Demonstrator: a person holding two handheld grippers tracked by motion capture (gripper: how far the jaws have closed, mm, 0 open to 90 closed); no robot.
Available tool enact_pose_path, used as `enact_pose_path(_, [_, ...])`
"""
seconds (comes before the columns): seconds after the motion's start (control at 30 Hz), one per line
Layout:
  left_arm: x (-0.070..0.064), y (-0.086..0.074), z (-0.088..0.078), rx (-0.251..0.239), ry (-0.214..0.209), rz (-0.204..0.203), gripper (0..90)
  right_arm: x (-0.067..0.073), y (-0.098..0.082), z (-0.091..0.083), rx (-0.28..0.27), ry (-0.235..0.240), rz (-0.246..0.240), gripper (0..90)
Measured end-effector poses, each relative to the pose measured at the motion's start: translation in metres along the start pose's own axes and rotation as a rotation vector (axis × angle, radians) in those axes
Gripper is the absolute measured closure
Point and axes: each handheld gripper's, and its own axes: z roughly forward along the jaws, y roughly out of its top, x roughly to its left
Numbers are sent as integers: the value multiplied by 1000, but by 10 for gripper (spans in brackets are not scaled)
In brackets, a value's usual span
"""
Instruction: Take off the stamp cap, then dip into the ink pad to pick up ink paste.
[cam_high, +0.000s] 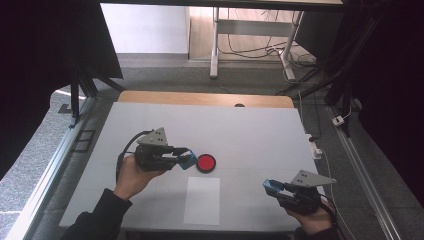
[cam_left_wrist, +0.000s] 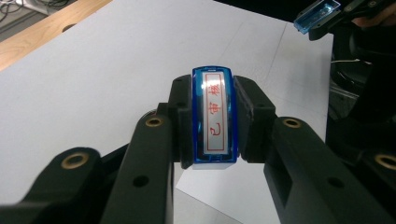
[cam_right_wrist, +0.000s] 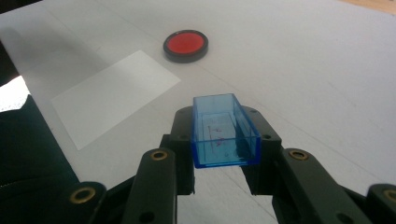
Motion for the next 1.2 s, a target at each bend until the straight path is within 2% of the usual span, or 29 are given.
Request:
enact_pose_path(0.2, [2, 0, 1, -1, 7, -9, 706, -4, -6, -7, -1, -20, 46, 686])
enact_pose_path(0.63, [4, 0, 5, 10, 13, -18, 706, -8, -17, -14, 29, -40, 89, 686])
enact_pose_path(0.83, [7, 1, 8, 24, 21, -11, 706, -9, -18, -14, 40, -38, 94, 686])
enact_pose_path(1.2, [15, 4, 16, 27, 35, -24, 706, -8, -18, -12, 57, -35, 85, 686])
